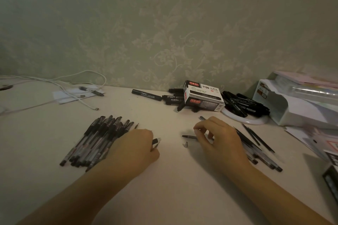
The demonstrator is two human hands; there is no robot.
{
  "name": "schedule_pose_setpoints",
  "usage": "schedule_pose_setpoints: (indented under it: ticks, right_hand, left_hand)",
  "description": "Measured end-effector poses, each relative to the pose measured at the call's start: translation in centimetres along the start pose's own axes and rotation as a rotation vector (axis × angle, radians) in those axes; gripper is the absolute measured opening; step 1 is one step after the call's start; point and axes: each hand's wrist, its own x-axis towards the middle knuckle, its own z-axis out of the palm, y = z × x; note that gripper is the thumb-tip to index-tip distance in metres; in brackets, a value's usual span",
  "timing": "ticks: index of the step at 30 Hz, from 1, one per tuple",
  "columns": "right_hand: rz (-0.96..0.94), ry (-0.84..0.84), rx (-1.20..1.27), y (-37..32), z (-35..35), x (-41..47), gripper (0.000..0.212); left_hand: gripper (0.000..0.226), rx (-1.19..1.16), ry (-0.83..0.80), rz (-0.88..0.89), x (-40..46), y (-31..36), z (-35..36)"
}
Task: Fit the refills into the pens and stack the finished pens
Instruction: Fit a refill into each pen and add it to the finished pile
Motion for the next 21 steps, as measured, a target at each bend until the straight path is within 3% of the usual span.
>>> schedule_pose_setpoints:
  ticks: [3,5,8,10,13,15,18,21]
  right_hand:
    - [0.048,0.029,0.081,-0.6,-0.1,0.0,0.008]
    - [0.202,0.021,0.309,-1.3,-0.2,0.2,0.006]
    - [0.438,-0.155,0.726,-2.5,-0.3,0.5,0.012]
    - [0.487,-0.295,0.915,-3.0,-0.2,0.3,0.027]
    - [0.509,-0.375,1.047,-3.1,0.1,-0.1,0.023]
    - [0.553,-0.331,1.048,-2.8,0.1,0.1,0.016]
    - [0.682,-0.127,1.002,-1.8,0.1,0.7,0.02]
    - [0.764,0.046,0.943,-0.6,-0.4,1.1,0.023]
  left_hand:
    - [0.032,-0.066,0.064,0.025,-0.2,0.2,-0.2]
    - [0.029,-0.256,0.162,0.061,-0.2,0.6,-0.5]
    - [0.019,-0.58,0.265,0.129,-0.5,1.6,-0.7]
    - [0.016,-0.674,0.245,0.185,-0.6,2.2,-0.4]
    - [0.016,-0.723,0.199,0.227,-0.6,2.3,0.2]
    - [0.013,-0.75,0.135,0.24,-0.5,2.2,0.6]
    - [0.011,-0.772,-0.019,0.243,-0.6,1.9,1.2]
    - [0.016,-0.74,-0.047,0.252,-0.7,1.8,1.3]
